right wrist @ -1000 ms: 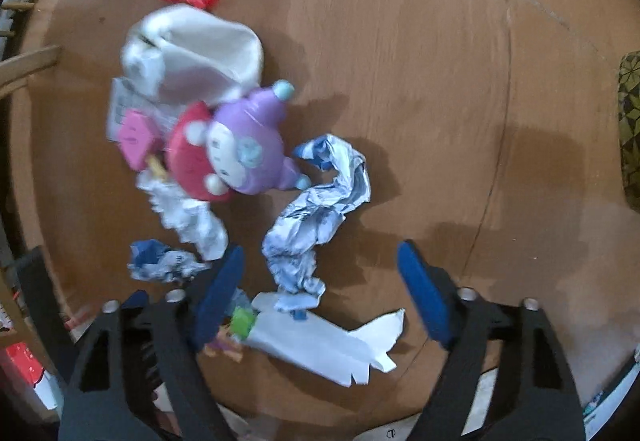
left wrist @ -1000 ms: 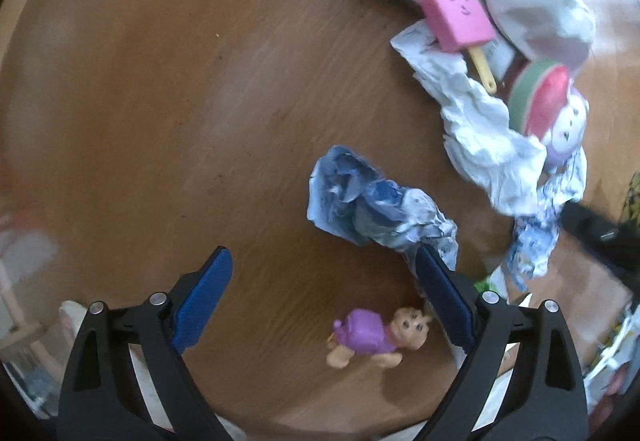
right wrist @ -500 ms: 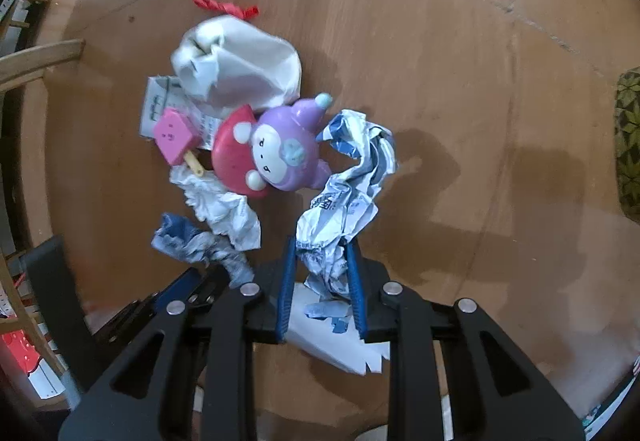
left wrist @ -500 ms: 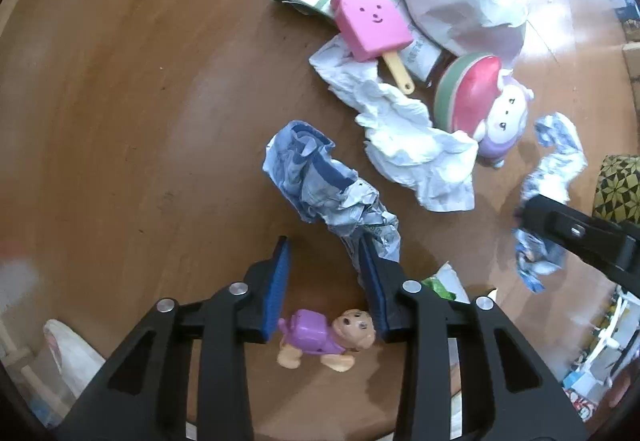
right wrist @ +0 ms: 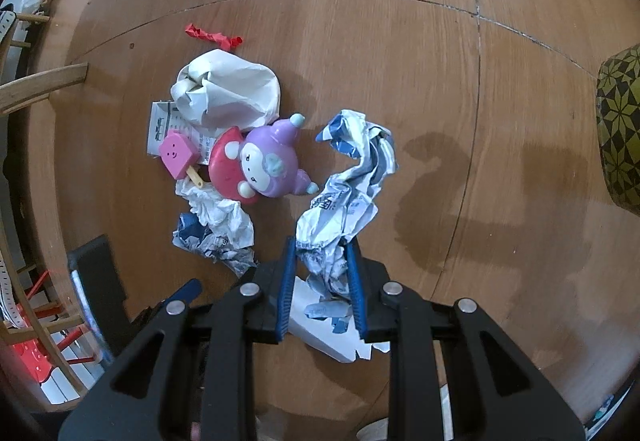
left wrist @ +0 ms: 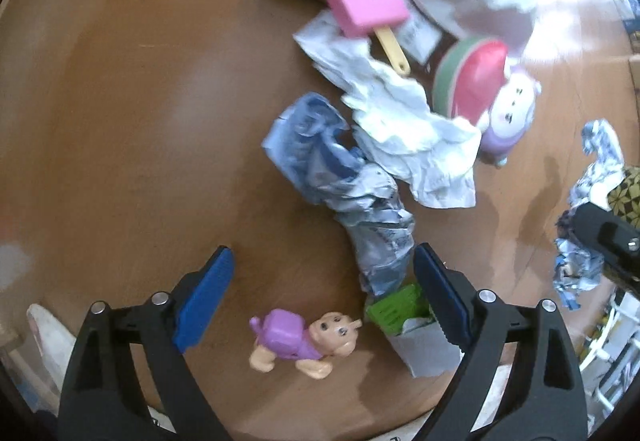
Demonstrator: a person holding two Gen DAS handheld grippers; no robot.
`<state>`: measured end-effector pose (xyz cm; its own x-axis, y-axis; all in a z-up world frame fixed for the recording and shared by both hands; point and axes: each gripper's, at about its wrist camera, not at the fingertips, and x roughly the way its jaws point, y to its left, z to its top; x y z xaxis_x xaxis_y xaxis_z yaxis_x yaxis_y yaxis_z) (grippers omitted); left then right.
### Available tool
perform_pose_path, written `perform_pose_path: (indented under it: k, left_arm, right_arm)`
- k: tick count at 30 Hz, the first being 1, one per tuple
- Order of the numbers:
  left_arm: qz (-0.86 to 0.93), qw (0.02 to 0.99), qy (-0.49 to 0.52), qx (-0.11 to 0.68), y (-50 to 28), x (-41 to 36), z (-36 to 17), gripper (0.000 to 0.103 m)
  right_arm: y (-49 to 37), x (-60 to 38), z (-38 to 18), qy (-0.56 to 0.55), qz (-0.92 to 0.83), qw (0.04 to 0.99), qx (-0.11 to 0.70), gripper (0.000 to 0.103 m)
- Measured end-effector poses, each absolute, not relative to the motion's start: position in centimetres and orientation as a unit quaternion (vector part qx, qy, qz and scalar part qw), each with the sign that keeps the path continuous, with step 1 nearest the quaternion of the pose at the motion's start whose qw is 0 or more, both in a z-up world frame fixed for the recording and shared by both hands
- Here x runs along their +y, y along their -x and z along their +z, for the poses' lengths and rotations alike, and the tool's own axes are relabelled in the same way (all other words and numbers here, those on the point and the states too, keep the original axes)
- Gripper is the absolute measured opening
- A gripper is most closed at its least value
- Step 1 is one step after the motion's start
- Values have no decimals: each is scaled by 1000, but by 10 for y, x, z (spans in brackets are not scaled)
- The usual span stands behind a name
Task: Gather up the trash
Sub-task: 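Grasp the blue crumpled wrapper with the left tool while the right tool grasps crumpled foil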
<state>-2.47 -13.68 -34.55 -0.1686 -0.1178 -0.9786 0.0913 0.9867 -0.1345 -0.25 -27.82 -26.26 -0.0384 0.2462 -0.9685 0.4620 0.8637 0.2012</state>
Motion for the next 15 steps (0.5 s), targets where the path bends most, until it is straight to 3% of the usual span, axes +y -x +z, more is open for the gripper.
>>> perform_pose_path:
  k: [3, 5, 6, 7, 15]
  left_arm:
    - [-81, 667, -12, 740, 26, -146, -340, 87]
    - [-89, 677, -37, 729, 27, -154, -333, 69]
    - [-94, 680, -50, 726, 27, -159, -328, 38]
    - [-103, 675, -53, 729, 22, -160, -322, 32]
    - [-135, 684, -102, 709, 6, -169, -219, 31]
  right_arm:
    - [2, -277, -259, -238, -84, 650, 717, 25]
    - [0, -275, -252, -229, -83, 655, 715, 25]
    - [-2, -275, -247, -225, -83, 659, 713, 25]
    - [-3, -275, -240, -221, -83, 664, 710, 25]
    - [-13, -277, -155, -203, -61, 707, 675, 25]
